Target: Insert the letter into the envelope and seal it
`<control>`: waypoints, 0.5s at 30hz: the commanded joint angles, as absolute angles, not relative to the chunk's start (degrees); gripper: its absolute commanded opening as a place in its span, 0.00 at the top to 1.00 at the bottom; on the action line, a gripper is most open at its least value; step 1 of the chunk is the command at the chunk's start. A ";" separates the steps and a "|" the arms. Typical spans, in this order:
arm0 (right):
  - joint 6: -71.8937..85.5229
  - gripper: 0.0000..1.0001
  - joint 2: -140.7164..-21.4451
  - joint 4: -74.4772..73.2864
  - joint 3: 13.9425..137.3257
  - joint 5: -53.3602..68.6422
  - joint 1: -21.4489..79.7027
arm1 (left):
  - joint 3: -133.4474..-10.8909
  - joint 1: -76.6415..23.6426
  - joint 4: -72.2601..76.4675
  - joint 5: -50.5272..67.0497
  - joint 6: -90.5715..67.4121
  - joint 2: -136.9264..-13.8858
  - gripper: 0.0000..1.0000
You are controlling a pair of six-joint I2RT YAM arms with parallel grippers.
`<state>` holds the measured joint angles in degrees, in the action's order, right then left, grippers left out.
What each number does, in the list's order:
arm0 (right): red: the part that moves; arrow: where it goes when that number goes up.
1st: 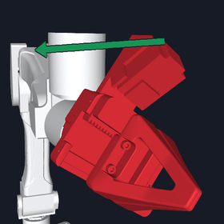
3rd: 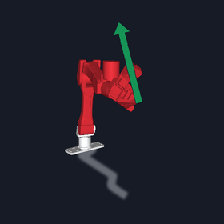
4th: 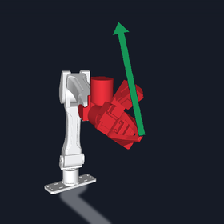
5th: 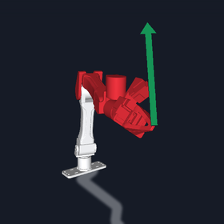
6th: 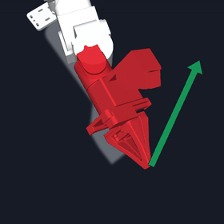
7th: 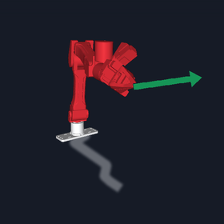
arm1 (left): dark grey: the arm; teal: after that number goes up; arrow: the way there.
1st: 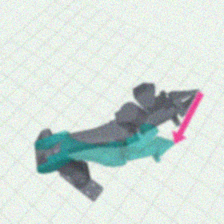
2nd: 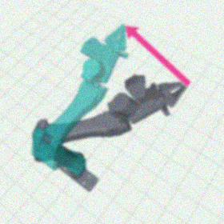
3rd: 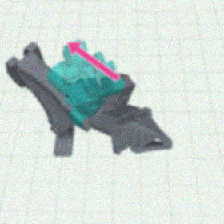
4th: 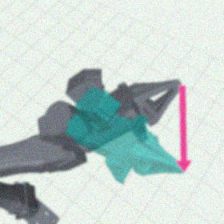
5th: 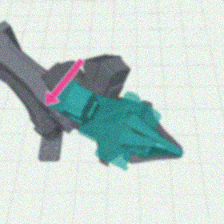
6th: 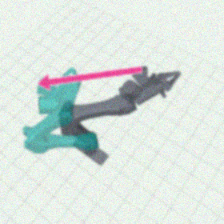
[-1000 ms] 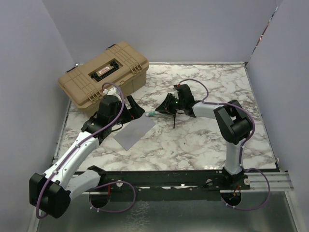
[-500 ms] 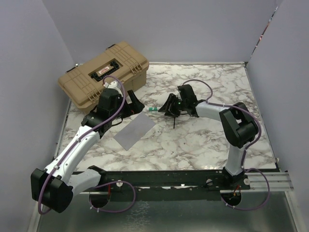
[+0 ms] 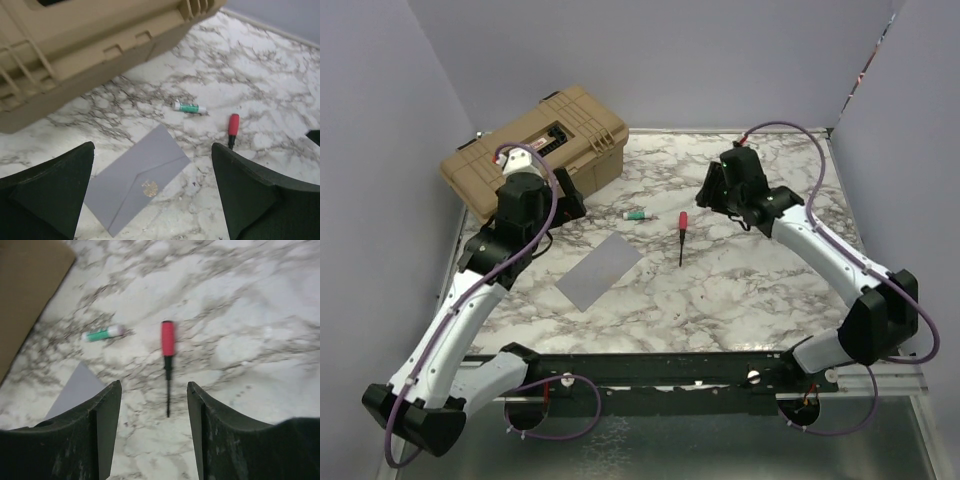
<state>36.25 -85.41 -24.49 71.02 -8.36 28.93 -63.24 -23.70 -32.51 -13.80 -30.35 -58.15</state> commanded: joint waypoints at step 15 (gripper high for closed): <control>21.34 0.34 -57.98 -44.17 81.21 -38.30 28.91 | -74.86 -23.48 -40.68 -43.91 -18.30 -43.24 0.01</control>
<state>23.86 -60.27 -40.23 78.85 -33.69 28.82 -72.29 -23.68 -39.05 -38.00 -21.85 -45.56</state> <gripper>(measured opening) 0.660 0.990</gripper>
